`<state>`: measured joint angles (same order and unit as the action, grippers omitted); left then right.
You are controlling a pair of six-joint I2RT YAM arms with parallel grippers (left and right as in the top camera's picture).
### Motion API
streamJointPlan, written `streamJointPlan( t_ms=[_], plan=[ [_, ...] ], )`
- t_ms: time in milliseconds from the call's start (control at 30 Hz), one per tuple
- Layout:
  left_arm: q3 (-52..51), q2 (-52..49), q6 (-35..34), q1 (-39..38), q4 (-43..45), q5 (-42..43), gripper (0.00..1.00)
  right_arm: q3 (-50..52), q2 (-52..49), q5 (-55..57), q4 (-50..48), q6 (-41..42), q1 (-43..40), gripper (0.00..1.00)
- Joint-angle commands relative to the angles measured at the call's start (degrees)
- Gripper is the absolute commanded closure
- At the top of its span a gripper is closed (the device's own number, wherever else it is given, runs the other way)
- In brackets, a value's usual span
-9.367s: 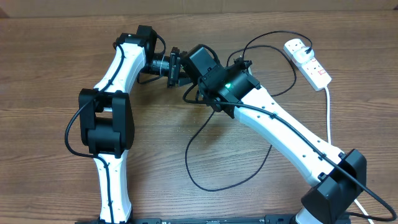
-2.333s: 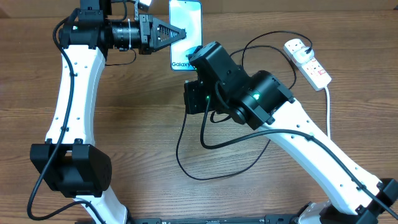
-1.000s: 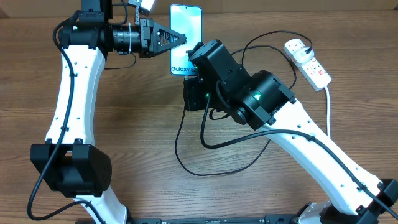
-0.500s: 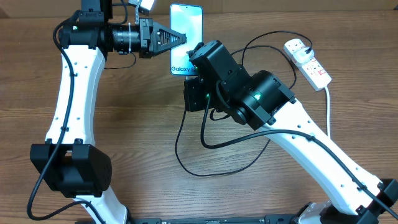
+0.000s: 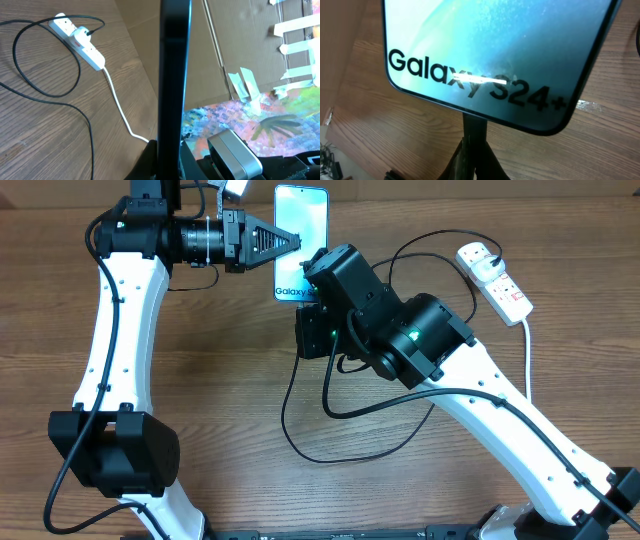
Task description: Plug charger to phone and switch on socket
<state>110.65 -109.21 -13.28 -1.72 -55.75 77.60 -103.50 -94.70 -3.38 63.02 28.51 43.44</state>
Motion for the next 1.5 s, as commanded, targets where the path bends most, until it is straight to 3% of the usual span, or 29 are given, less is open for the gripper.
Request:
streamJointPlan(
  t_ms=[0,200,1467],
  plan=[
    [0.44,0.24,1.55,0.20,0.24,2.45,0.96,-1.57,1.14,0.57,-0.35,0.17,-0.44,0.96],
    [0.44,0.24,1.55,0.20,0.07,-1.33,0.96,-1.57,1.14,-0.76,-0.33,0.15,-0.44,0.96],
    [0.46,0.24,4.57,0.20,-1.27,1.53,0.96,-1.57,1.14,-0.11,-1.20,0.13,-0.44,0.96]
  ],
)
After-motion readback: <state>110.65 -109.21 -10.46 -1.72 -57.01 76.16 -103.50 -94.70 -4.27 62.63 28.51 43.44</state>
